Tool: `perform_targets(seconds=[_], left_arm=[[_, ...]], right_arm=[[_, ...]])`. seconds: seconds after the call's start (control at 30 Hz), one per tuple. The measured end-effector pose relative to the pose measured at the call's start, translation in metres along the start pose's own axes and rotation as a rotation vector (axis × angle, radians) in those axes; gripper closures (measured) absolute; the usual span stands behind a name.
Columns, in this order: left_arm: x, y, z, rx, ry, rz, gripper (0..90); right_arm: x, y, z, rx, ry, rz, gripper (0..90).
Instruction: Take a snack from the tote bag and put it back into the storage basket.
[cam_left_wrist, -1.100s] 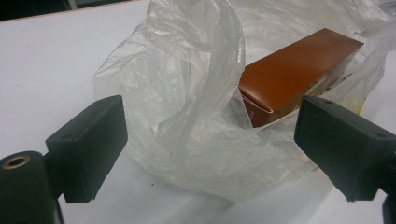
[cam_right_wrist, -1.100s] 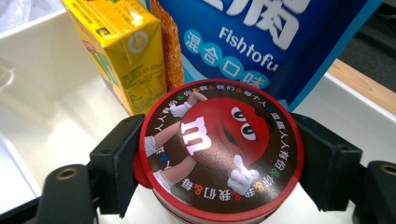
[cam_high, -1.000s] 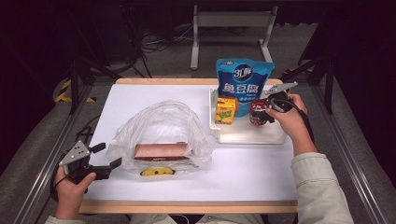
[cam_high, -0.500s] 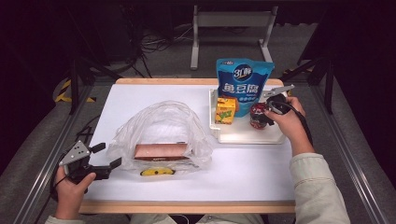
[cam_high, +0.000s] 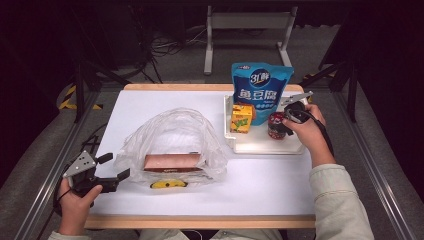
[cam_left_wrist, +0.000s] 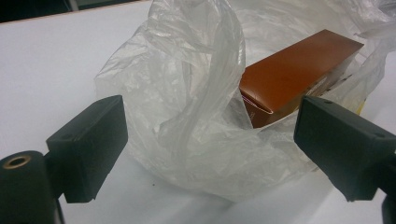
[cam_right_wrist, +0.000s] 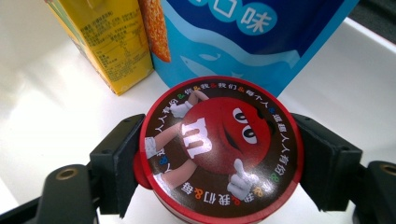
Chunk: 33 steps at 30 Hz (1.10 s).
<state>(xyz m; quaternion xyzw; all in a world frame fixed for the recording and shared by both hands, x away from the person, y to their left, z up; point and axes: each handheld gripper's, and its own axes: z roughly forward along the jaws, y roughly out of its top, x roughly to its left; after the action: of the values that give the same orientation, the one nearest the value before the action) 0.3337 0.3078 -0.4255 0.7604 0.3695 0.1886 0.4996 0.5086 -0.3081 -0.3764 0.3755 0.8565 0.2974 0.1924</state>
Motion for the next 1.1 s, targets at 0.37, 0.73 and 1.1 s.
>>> perform_targets(seconds=[0.37,0.73,1.1], left_arm=[[0.000,0.000,0.000,0.001,-0.001,0.001,10.3],[0.000,0.000,0.000,0.002,-0.003,0.002,10.3],[0.000,0.000,0.001,0.007,-0.004,0.003,10.3]], right_arm=[[0.006,0.002,0.006,0.033,0.009,0.007,24.3],[0.006,0.000,0.008,0.049,-0.004,0.006,24.2],[0.008,0.004,-0.002,0.001,-0.015,0.021,20.4]])
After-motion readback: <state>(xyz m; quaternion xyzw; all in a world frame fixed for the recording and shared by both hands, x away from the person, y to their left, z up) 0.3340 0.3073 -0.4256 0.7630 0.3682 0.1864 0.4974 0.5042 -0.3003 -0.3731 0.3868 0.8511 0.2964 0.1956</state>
